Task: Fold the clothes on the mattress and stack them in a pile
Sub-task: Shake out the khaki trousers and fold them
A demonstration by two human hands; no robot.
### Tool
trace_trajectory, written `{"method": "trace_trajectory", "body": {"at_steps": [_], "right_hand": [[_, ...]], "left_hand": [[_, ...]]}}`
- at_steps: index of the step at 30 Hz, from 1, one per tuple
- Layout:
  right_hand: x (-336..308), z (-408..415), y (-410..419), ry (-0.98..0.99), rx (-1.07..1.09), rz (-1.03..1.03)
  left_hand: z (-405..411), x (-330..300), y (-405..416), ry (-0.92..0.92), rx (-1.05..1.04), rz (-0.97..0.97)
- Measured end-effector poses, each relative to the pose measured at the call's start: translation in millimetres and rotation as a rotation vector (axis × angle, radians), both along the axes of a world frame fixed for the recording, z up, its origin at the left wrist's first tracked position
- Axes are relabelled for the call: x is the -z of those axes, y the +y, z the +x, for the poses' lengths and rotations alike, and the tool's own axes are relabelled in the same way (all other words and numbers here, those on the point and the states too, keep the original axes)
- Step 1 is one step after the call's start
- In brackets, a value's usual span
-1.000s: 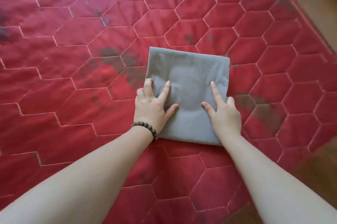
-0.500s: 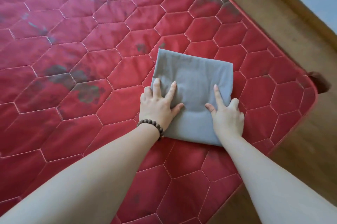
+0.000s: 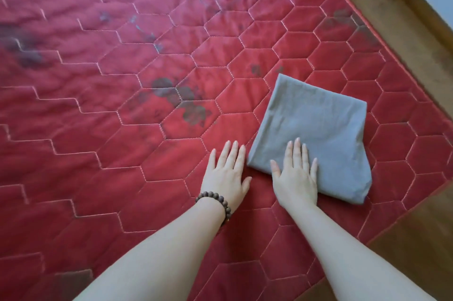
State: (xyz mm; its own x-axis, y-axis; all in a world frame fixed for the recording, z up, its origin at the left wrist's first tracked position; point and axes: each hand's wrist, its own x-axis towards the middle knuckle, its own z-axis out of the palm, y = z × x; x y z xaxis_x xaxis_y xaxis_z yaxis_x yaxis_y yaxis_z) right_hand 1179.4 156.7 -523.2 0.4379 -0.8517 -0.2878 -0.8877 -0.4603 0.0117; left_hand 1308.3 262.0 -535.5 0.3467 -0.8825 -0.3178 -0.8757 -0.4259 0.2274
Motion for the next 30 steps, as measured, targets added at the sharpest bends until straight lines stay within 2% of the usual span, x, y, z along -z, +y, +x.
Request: {"method": "trace_trajectory", "body": {"at_steps": [4, 10, 19, 25, 30], "right_hand": [[-15.9, 40.6, 57.2, -0.019, -0.198, 0.103], [-61.4, 143.0, 168.5, -0.098, -0.472, 0.221], [-103.6, 300.1, 312.4, -0.209, -0.781, 0.279], [-74.8, 368.3, 408.2, -0.188, -1.023, 0.335], [-28.1, 406.4, 456.2, -0.070, -1.246, 0.303]], "left_hand": [[29.1, -13.0, 90.4, 0.001, -0.134, 0.071], [113.7, -61.4, 229.1, -0.075, -0.476, 0.114], [222.0, -102.1, 405.9, -0.159, -0.838, 0.118], [261.1, -73.9, 486.7, -0.158, -0.942, 0.158], [288.0, -32.2, 510.7, -0.069, -0.834, 0.193]]}}
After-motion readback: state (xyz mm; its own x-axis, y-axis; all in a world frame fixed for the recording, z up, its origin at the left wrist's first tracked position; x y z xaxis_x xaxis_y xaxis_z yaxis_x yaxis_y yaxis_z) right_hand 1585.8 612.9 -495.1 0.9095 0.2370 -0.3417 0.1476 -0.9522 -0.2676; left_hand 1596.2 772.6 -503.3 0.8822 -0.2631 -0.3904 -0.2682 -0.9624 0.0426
